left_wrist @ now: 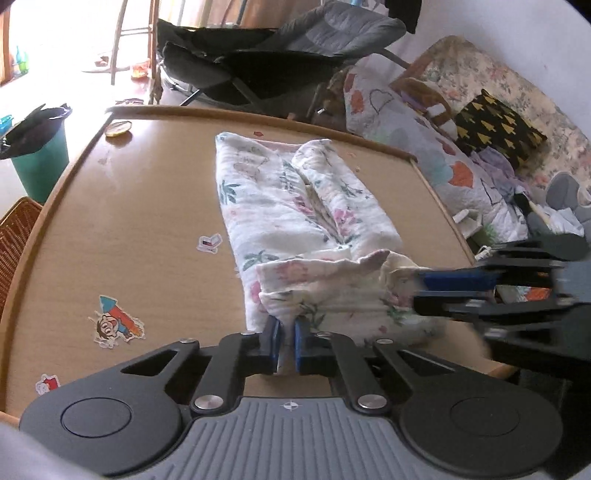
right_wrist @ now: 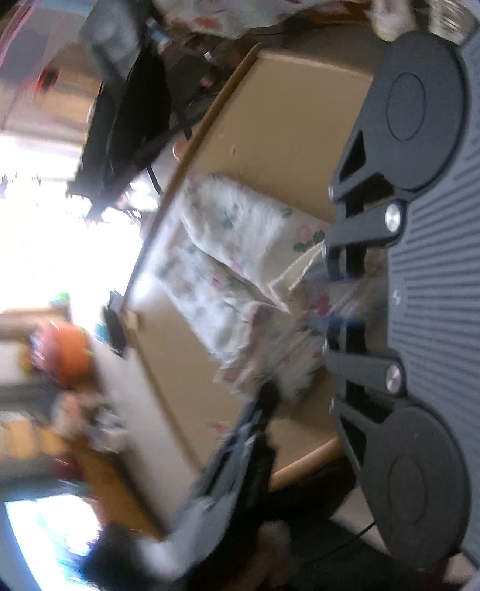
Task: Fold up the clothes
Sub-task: 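Lift the shirt end with both grippers and fold it over the strip, then hold the folded end with the left gripper while the right gripper opens and withdraws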
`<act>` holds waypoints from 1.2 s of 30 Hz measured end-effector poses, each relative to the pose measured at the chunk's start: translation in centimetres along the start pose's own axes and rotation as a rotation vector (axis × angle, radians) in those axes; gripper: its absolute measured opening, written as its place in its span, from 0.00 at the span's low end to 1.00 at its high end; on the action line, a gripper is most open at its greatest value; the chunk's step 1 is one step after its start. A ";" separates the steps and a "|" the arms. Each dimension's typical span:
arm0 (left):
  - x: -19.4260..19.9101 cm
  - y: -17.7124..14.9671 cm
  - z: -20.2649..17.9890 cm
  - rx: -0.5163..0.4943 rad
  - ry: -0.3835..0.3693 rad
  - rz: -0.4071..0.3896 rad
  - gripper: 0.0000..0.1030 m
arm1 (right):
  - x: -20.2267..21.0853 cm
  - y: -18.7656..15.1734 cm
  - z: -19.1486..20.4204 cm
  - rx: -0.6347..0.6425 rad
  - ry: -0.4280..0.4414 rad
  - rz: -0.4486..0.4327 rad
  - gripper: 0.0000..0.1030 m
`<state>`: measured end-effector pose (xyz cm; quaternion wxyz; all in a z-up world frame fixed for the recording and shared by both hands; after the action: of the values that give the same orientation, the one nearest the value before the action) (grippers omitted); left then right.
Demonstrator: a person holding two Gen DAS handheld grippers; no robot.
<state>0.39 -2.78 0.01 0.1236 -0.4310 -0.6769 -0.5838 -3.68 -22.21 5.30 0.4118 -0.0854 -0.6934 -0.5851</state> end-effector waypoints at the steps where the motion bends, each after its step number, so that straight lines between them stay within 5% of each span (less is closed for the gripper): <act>1: 0.3 0.0 0.1 0.003 0.002 -0.003 0.08 | 1.0 -0.1 -0.2 -0.042 -0.021 -0.017 0.42; 5: 0.5 -0.1 0.3 0.008 0.008 -0.003 0.08 | 2.3 -1.8 -2.1 -0.252 -0.124 0.032 0.47; 11: 0.6 -0.2 0.3 0.001 0.009 -0.005 0.08 | 1.2 -4.3 -4.3 -0.455 -0.121 0.040 0.46; 15: 0.7 -0.3 0.4 0.002 0.012 -0.007 0.08 | 0.3 -4.4 -5.4 -0.554 -0.038 0.005 0.42; 17: 0.7 -0.3 0.4 0.000 0.012 -0.009 0.08 | -0.6 -4.2 -5.4 -0.547 -0.010 0.018 0.18; 19: 0.8 -0.3 0.4 -0.004 0.012 -0.011 0.08 | -1.0 -3.7 -5.0 -0.514 0.003 0.005 0.06; 24: 1.2 -0.2 0.2 -0.019 0.015 -0.016 0.08 | -0.4 -1.4 -4.0 -0.349 -0.013 -0.024 0.05; 30: 1.0 -0.2 -0.1 -0.046 0.035 -0.009 0.08 | -3.0 -0.1 -3.2 -0.182 -0.061 0.082 0.05; 36: 0.6 -0.6 0.1 -0.058 0.040 -0.005 0.13 | -4.1 -0.6 -2.9 -0.174 -0.068 0.124 0.06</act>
<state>-0.39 -2.43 -0.04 0.1231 -0.4210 -0.6583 -0.6117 -0.04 -23.46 2.03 0.4144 -0.1835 -0.6469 -0.6132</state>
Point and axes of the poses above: each gripper's, at about its wrist camera, not at the fingertips, and x roughly against the way its jaws point, z to its left, y to its top, the point moved 1 cm from there along -x, roughly the way its jaws point, and after that the axes turned 6 degrees about -z, right-handed, at the moved point
